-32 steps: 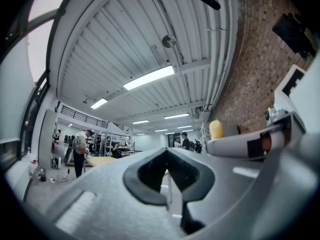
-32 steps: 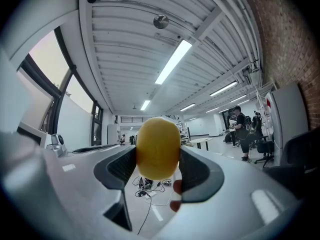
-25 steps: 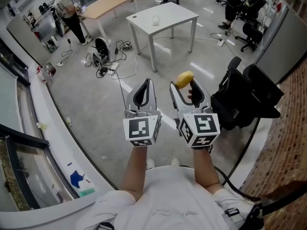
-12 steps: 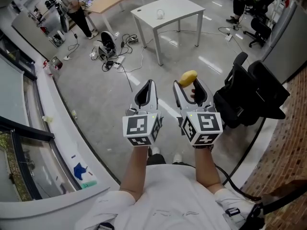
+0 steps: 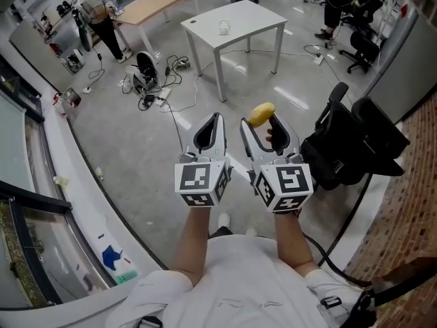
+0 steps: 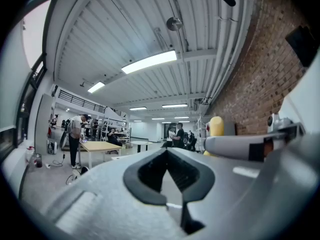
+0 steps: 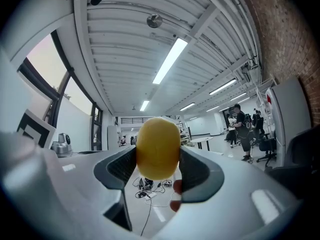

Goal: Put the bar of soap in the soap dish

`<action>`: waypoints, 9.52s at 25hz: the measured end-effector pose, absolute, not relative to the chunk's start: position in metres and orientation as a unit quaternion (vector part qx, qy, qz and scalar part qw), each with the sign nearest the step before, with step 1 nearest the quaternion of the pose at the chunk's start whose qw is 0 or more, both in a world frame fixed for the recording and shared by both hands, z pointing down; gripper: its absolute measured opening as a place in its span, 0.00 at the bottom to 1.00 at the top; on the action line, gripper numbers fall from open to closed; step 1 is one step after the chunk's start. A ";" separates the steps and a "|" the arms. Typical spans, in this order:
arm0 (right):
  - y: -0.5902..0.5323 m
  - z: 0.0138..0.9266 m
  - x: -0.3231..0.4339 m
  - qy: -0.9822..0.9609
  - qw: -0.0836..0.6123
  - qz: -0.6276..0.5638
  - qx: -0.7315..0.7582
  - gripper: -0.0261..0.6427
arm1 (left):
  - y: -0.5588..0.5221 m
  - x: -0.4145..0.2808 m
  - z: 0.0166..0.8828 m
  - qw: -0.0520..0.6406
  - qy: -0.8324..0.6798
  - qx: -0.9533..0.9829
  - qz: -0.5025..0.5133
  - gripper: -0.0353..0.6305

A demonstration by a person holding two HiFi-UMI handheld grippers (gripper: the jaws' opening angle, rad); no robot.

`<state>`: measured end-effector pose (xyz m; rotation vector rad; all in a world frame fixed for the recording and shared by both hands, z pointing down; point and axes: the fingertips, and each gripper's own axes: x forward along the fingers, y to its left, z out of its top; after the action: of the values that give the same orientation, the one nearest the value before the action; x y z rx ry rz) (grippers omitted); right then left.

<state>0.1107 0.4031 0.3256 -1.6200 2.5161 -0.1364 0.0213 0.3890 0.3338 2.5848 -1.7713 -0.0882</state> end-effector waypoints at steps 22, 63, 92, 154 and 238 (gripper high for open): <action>0.340 0.324 -0.005 0.837 0.061 -0.012 -0.544 0.45 | 0.319 -0.072 0.328 0.011 -0.545 0.836 -0.059 0.05; 0.109 0.321 0.066 0.852 0.071 -0.033 -0.517 0.45 | 0.097 -0.006 0.332 0.022 -0.571 0.820 -0.035 0.05; -0.016 0.337 0.026 0.861 0.067 -0.048 -0.503 0.45 | -0.036 -0.035 0.349 0.041 -0.562 0.826 -0.037 0.05; -0.353 0.347 0.059 0.867 0.084 -0.080 -0.484 0.44 | -0.359 -0.019 0.353 0.028 -0.575 0.817 -0.036 0.05; -0.674 0.468 0.023 0.814 -0.003 -0.176 -0.554 0.44 | -0.698 -0.059 0.447 0.118 -0.520 0.846 -0.018 0.05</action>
<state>0.0235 -0.6743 0.4683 -1.7431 2.5610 -0.5552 -0.0592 -0.6978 0.4470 2.4736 -1.5215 -0.0520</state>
